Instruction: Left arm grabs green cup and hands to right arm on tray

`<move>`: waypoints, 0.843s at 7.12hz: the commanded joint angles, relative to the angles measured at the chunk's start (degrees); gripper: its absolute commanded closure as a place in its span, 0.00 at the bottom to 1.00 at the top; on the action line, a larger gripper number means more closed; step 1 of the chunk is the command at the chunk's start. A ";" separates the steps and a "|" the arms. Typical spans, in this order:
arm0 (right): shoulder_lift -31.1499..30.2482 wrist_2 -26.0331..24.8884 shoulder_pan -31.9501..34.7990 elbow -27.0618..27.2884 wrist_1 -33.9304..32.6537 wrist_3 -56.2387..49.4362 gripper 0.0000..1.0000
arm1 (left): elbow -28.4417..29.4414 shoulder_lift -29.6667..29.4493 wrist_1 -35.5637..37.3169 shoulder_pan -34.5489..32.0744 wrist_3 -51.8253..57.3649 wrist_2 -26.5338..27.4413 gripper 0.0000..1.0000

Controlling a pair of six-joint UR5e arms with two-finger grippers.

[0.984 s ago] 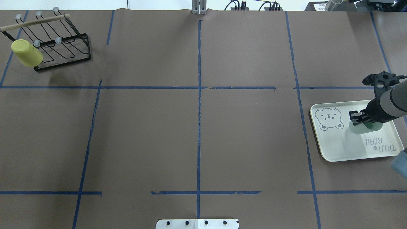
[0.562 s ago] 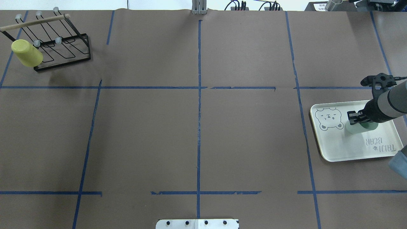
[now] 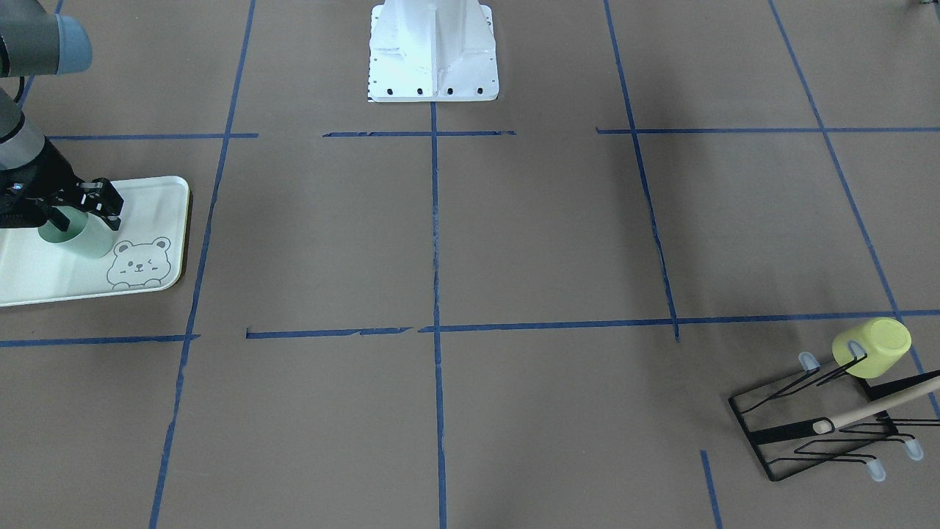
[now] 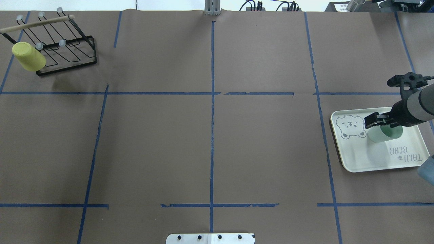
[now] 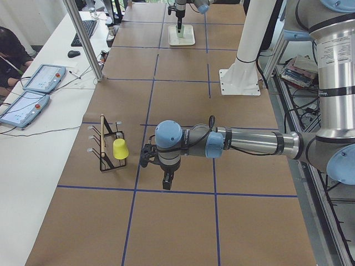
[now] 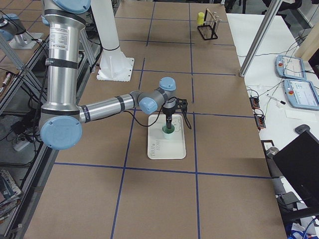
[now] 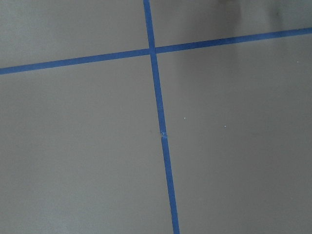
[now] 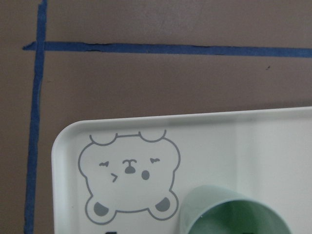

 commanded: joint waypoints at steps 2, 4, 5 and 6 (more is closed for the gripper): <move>-1.61 6.67 14.22 1.17 -10.86 -24.34 0.00 | 0.11 -0.06 0.00 0.00 0.17 0.00 0.00; -4.85 10.43 25.46 1.17 -18.43 -43.41 0.00 | 0.37 -0.06 -0.09 0.09 0.26 0.09 0.00; -7.13 10.45 29.95 1.26 -20.82 -50.72 0.00 | 0.90 -0.06 0.00 0.09 0.26 0.26 0.00; -8.63 10.01 32.61 1.26 -24.15 -54.27 0.00 | 2.03 -0.15 0.00 0.09 0.18 0.26 0.00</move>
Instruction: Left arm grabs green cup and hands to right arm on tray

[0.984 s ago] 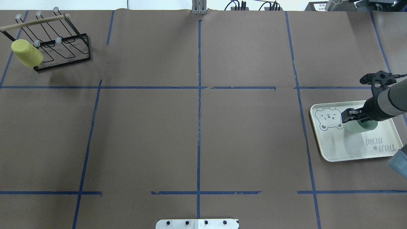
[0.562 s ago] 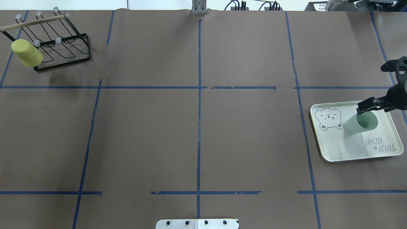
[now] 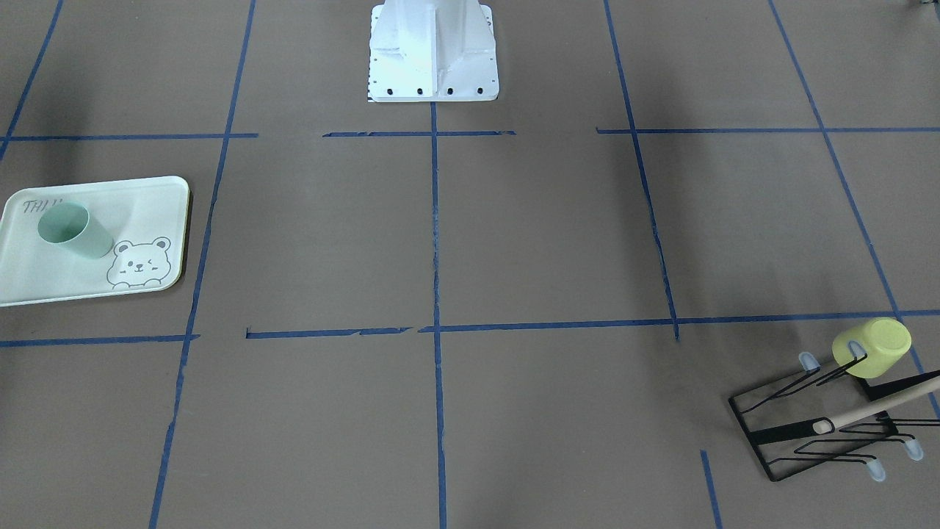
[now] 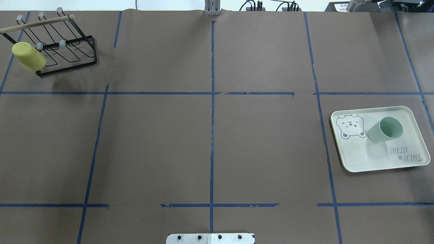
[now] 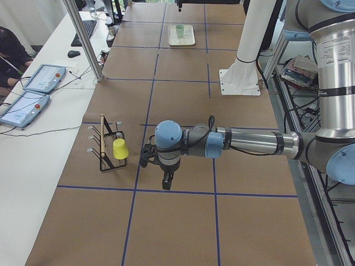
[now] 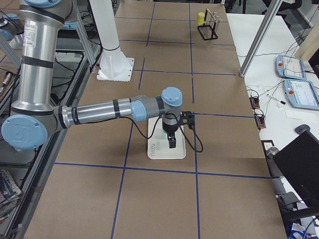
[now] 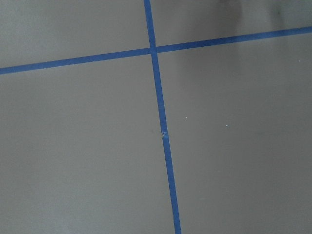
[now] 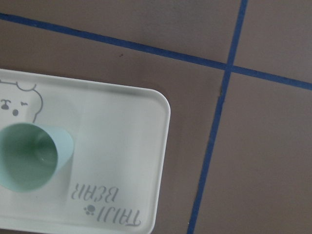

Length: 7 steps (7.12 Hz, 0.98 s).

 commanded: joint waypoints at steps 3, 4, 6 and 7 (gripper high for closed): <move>-4.46 0.59 4.54 -0.84 -3.73 -4.87 0.00 | 2.56 0.20 0.81 0.01 -0.24 0.33 0.00; -4.20 0.59 4.54 -0.84 -3.73 -4.86 0.00 | 2.82 0.11 0.47 0.01 -0.15 0.68 0.00; -4.02 0.68 4.45 -0.66 -3.64 -4.95 0.00 | 2.91 -0.33 0.20 0.10 0.11 0.68 0.00; -3.85 0.68 4.45 -0.66 -3.64 -4.95 0.00 | 3.17 -0.24 0.20 0.19 0.11 0.68 0.00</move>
